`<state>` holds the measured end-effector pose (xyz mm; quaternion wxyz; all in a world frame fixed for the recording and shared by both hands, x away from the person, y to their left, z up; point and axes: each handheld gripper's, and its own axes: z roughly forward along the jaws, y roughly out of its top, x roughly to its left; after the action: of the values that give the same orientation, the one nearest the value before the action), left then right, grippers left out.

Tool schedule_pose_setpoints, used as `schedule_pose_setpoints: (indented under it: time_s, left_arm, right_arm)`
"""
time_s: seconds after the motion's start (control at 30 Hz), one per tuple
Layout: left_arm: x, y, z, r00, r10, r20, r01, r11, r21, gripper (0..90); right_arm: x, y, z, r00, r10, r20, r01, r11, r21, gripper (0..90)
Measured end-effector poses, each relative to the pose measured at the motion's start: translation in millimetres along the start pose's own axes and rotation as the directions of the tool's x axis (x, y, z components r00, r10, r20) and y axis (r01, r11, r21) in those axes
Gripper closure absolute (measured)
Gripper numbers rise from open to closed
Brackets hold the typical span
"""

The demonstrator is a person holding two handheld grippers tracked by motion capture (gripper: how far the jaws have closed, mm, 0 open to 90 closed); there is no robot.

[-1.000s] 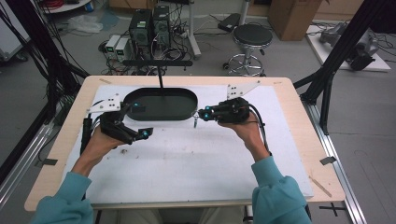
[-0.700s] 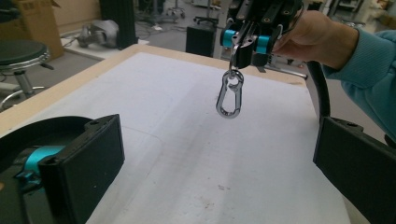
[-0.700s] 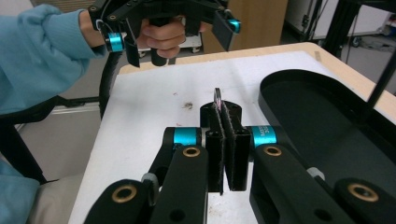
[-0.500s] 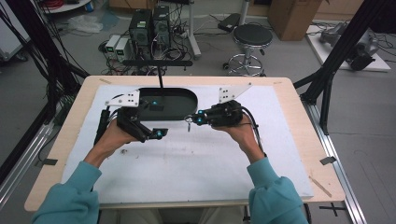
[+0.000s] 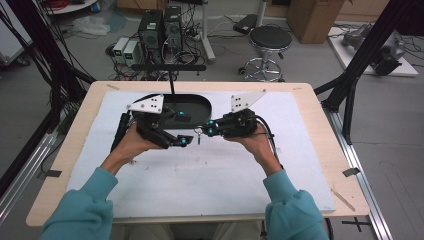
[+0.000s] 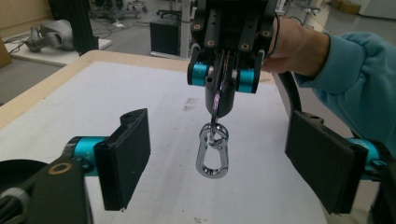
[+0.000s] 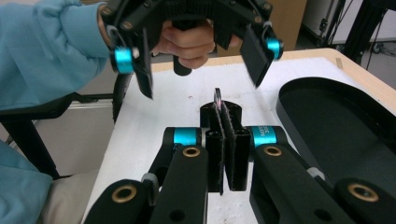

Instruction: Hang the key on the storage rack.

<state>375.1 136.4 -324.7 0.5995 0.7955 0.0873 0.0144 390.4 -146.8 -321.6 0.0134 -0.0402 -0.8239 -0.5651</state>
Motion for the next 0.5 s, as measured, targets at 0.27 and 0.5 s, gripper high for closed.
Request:
schedule_pose_setpoints:
  time_s: [0.27, 0.5]
  left_arm:
    - [1.3, -1.1, 1.2, 0.9998, 0.01, 0.017, -0.01, 0.9999, 0.013, 44.3]
    - [1.3, -0.9, 1.4, 0.9996, 0.002, 0.029, -0.002, 1.0, -0.002, 57.5]
  right_arm:
    - [0.4, 1.1, 1.2, 0.9998, 0.0, -0.02, 0.0, 0.9999, -0.011, 89.0]
    - [1.1, 1.3, 2.4, 0.9995, -0.002, -0.03, 0.001, 1.0, -0.006, 88.9]
